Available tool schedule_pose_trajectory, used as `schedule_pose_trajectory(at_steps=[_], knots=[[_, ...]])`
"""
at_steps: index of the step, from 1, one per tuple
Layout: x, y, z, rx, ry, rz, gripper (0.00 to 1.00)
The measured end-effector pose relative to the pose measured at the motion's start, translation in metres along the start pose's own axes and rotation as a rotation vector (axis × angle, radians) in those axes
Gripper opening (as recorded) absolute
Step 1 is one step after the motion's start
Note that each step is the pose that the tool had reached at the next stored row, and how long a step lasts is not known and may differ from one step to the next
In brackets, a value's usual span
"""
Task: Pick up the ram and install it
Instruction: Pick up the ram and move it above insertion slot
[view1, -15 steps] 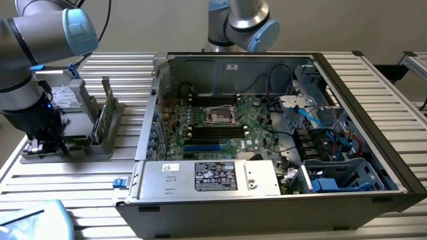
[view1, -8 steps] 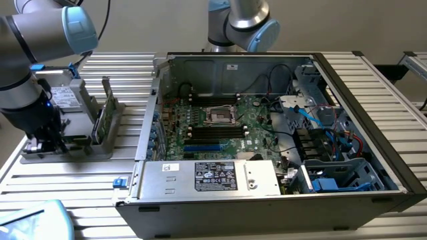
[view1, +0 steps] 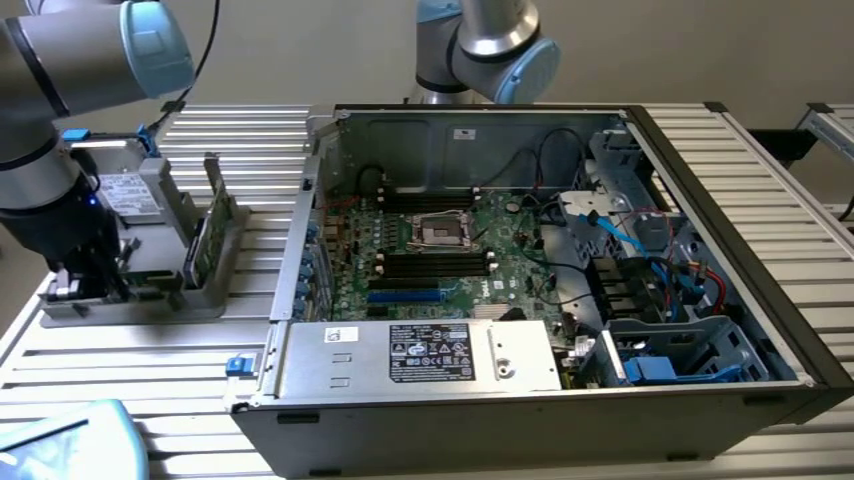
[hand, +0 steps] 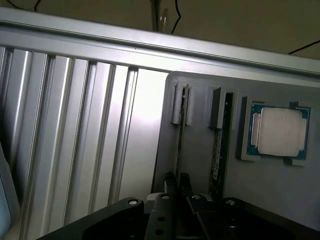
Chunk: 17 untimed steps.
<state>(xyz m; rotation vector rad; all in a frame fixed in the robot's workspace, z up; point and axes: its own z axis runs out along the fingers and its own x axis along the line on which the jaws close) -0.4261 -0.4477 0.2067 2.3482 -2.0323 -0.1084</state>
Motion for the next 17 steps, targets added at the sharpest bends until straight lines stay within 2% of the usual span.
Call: schedule_pose_trajectory(at_steps=[11,17], knots=[[0.000,-0.0017,-0.0225,-0.0065,-0.0019,0.000,0.14],[0.000,-0.0073,-0.0358,-0.0150,-0.0030,0.000,0.14]])
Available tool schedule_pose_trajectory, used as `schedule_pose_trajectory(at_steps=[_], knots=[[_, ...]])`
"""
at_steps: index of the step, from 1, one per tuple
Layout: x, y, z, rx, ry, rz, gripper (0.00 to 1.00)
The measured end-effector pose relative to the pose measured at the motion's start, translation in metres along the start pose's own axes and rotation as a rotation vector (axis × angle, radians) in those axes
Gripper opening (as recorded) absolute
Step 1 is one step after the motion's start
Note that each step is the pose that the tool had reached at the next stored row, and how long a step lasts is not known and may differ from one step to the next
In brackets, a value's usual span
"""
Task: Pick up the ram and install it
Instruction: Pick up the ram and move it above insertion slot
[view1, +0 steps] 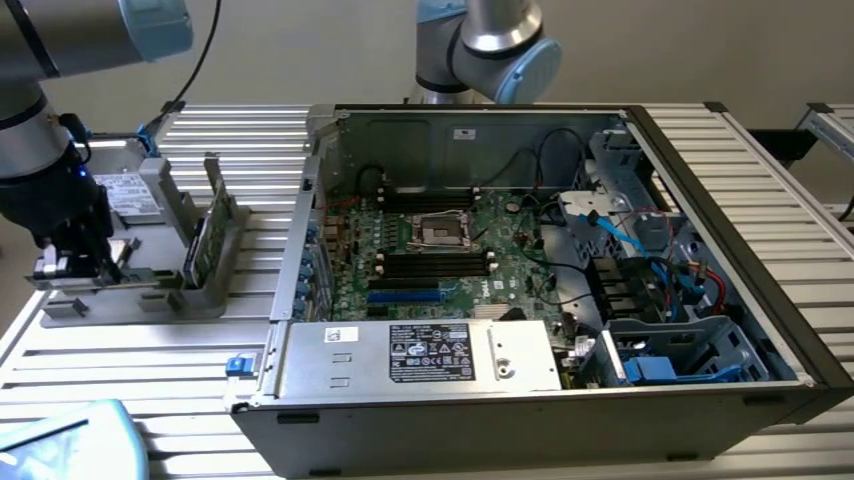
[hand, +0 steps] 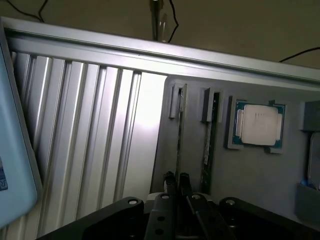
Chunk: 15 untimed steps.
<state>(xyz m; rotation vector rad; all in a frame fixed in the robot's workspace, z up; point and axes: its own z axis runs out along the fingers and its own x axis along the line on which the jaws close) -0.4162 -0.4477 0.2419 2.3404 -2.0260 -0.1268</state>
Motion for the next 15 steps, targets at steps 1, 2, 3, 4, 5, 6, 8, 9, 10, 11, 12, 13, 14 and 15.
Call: schedule_pose_trajectory(at_steps=[1,2,3,4,5,6,8,9,10,11,12,13,14,15], knots=[[0.000,-0.0009,-0.0024,-0.0013,-0.0001,0.000,0.14],[0.000,-0.0019,-0.0050,-0.0024,-0.0003,0.000,0.14],[0.000,-0.0029,-0.0080,-0.0033,-0.0006,0.000,0.14],[0.000,-0.0037,-0.0116,-0.0044,-0.0008,0.000,0.14],[0.000,-0.0045,-0.0155,-0.0051,-0.0009,0.000,0.14],[0.000,-0.0053,-0.0198,-0.0061,-0.0010,0.000,0.14],[0.000,-0.0072,-0.0261,-0.0078,-0.0014,0.000,0.14],[0.001,-0.0088,-0.0284,-0.0086,-0.0015,0.000,0.14],[0.001,-0.0107,-0.0303,-0.0093,-0.0015,0.000,0.14],[0.001,-0.0130,-0.0322,-0.0098,-0.0016,0.000,0.14],[0.002,-0.0158,-0.0342,-0.0102,-0.0017,0.000,0.14],[0.002,-0.0185,-0.0362,-0.0106,-0.0019,0.000,0.14],[0.002,-0.0213,-0.0385,-0.0108,-0.0024,0.000,0.14],[0.003,-0.0240,-0.0411,-0.0111,-0.0028,0.000,0.14]])
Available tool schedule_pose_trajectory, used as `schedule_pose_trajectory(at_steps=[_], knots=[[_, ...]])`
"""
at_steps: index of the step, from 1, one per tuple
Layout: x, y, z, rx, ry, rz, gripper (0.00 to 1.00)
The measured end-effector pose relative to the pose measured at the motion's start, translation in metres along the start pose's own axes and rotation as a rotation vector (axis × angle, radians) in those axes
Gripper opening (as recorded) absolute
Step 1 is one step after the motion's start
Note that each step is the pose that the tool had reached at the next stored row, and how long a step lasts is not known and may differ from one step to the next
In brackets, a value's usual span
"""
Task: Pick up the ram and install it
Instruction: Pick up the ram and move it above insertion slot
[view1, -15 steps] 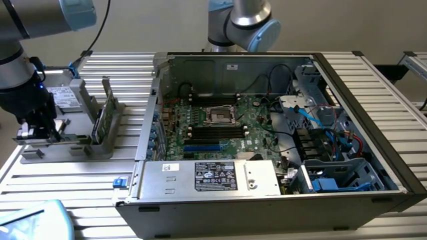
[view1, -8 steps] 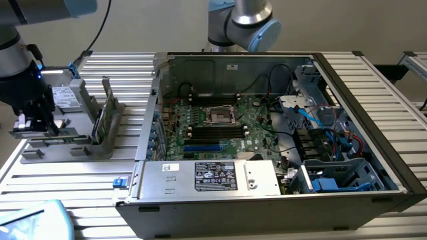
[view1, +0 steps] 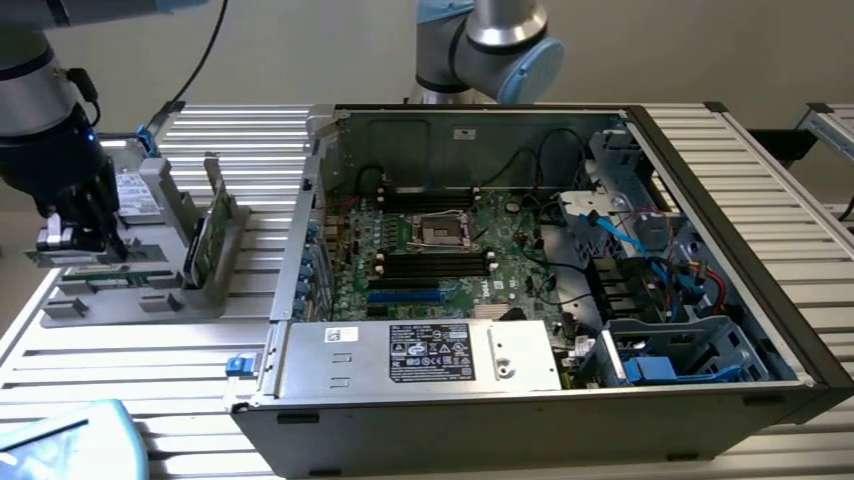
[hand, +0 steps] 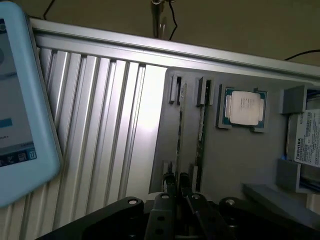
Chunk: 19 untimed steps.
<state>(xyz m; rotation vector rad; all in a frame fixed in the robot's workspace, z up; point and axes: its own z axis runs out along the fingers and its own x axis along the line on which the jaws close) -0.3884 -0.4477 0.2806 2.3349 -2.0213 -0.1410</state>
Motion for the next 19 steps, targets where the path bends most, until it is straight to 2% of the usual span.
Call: schedule_pose_trajectory(at_steps=[3,9,19], knots=[[0.001,-0.0079,-0.0094,-0.0009,-0.0013,0.000,0.14],[0.003,-0.0228,-0.0318,-0.0065,-0.0050,0.000,0.14],[0.010,-0.0552,-0.0558,-0.0178,-0.0087,0.000,0.14]])
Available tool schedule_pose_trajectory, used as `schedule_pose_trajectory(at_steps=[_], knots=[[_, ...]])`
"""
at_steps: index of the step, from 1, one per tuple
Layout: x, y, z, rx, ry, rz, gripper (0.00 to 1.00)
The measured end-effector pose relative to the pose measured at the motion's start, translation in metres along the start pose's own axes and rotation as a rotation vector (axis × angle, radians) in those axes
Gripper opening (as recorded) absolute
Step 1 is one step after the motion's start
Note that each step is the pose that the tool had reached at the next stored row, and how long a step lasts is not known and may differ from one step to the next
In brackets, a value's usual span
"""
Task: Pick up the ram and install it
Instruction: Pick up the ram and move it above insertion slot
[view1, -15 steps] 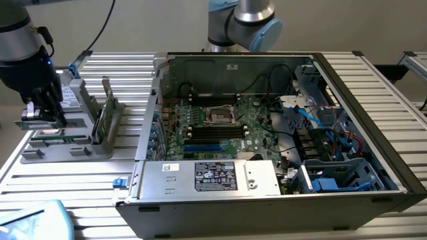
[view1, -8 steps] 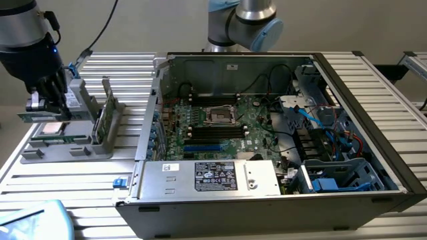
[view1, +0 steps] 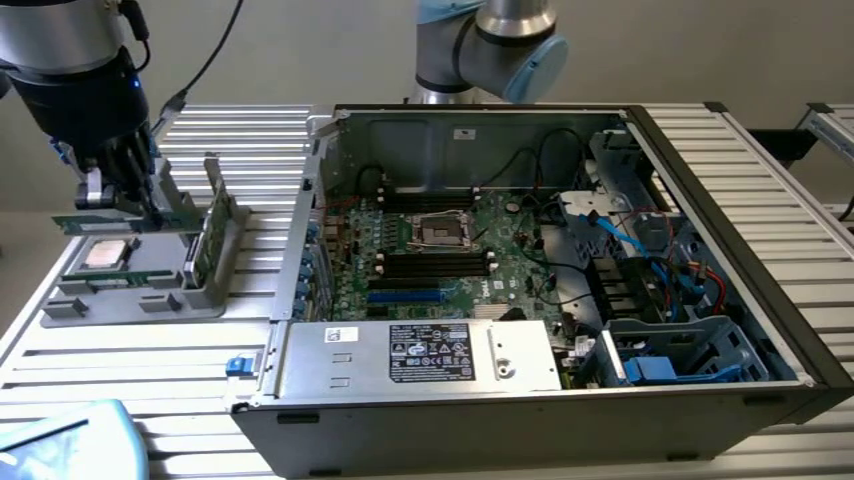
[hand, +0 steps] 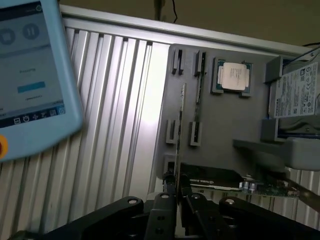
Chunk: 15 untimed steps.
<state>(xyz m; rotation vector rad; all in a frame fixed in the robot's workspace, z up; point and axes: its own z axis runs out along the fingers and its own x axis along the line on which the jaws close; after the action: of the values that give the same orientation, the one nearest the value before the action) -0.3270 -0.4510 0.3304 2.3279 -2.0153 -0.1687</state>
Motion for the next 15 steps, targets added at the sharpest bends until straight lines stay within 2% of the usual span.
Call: schedule_pose_trajectory(at_steps=[6,15], knots=[[0.004,-0.0212,-0.0153,-0.0068,-0.0012,0.000,0.14],[0.009,-0.0560,-0.0487,-0.0103,-0.0043,0.000,0.14]])
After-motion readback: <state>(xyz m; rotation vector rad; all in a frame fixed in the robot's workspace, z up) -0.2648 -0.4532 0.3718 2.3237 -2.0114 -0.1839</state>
